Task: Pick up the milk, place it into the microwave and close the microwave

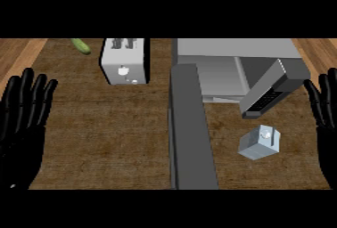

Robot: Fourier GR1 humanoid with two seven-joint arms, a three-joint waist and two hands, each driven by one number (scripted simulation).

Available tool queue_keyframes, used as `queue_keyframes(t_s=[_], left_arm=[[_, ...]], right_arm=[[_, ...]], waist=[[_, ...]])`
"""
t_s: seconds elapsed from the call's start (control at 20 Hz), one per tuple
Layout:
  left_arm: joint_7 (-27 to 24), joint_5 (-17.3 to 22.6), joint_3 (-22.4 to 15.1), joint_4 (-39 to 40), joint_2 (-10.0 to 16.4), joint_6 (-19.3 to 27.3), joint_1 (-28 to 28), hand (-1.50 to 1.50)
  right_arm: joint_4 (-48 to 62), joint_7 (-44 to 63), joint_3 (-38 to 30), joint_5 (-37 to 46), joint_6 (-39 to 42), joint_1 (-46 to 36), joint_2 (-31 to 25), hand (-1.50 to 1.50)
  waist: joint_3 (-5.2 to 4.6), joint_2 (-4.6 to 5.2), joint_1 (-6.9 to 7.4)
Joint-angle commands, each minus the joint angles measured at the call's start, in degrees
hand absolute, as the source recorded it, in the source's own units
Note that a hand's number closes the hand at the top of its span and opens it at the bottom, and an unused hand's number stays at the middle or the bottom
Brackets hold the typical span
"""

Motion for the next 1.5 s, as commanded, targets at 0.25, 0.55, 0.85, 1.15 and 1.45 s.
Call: queue_keyframes(t_s=[0.25,0.55,0.85,1.15,1.45], left_arm=[[-2.3,-1.4,-0.3,5.5,0.6,-1.7,-0.6,-1.50],[-0.4,2.5,2.9,9.1,-1.2,-0.7,0.9,-1.50],[0.9,1.0,-1.0,-1.3,-3.1,-0.4,10.7,-1.50],[4.0,-2.2,-3.5,-2.7,-4.8,1.8,8.2,-1.50],[2.6,0.2,-3.3,-4.0,-4.2,-0.6,11.5,-1.50]], right_arm=[[1.6,5.8,-5.0,-8.4,5.5,-6.0,-4.9,-1.50],[5.5,8.9,-8.5,-16.8,5.0,-5.9,-2.6,-1.50],[8.7,8.1,-8.3,-15.3,4.8,-4.1,-1.4,-1.50],[10.9,4.4,-8.9,-12.6,7.2,-1.4,-1.8,-1.50],[24.4,-6.7,-11.2,-11.4,13.1,0.9,-3.0,-1.50]], waist=[[3.65,2.47,0.89],[3.65,2.48,0.98],[3.65,2.41,1.32],[3.66,2.43,1.06],[3.67,2.49,1.15]])
